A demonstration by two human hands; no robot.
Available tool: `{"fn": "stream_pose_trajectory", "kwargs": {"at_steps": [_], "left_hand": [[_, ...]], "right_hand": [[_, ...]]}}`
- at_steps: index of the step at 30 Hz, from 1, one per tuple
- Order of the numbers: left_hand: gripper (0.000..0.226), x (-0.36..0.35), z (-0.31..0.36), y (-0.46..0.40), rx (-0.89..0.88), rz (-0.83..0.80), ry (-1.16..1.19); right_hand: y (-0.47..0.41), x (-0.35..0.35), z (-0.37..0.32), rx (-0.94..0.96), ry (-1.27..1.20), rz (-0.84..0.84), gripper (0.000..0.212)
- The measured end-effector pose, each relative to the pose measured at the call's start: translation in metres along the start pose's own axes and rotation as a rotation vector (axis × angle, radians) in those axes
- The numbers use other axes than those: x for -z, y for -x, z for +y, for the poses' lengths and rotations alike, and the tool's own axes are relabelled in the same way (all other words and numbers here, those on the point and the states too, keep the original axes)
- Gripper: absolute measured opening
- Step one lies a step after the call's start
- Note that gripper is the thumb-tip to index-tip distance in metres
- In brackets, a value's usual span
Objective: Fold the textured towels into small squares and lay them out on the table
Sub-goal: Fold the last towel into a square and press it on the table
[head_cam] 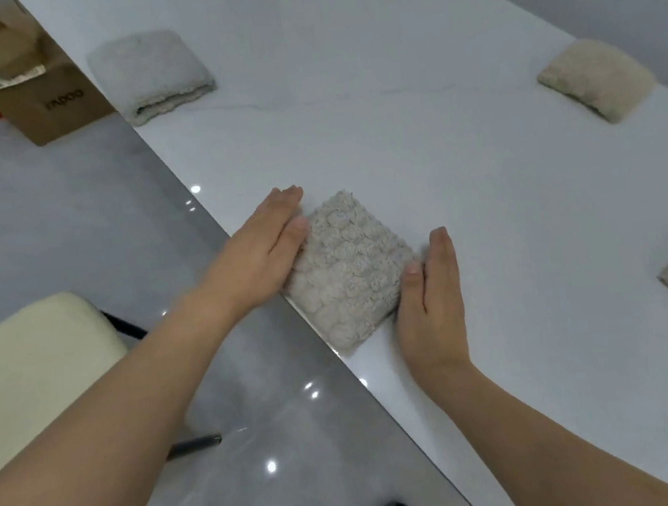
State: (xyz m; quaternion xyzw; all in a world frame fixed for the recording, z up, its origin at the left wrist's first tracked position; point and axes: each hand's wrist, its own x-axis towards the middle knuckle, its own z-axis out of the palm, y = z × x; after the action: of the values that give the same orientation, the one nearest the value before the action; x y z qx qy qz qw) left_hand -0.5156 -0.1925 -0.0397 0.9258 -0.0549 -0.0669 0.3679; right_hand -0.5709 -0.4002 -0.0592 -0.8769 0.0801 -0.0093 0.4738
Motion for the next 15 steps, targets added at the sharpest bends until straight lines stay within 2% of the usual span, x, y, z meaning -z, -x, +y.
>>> {"fn": "stream_pose_trajectory", "kwargs": {"at_steps": [7, 12, 15], "left_hand": [[0.039, 0.013, -0.013, -0.031, -0.006, -0.165, 0.481], [0.041, 0.005, -0.011, -0.046, -0.071, -0.263, 0.612], [0.049, 0.004, -0.013, -0.053, -0.087, -0.325, 0.684]], "right_hand": [[0.014, -0.045, -0.024, -0.174, -0.218, 0.256, 0.055], [0.006, -0.056, -0.030, -0.215, -0.198, 0.380, 0.054], [0.003, -0.060, -0.034, -0.209, -0.187, 0.388, 0.054]]}}
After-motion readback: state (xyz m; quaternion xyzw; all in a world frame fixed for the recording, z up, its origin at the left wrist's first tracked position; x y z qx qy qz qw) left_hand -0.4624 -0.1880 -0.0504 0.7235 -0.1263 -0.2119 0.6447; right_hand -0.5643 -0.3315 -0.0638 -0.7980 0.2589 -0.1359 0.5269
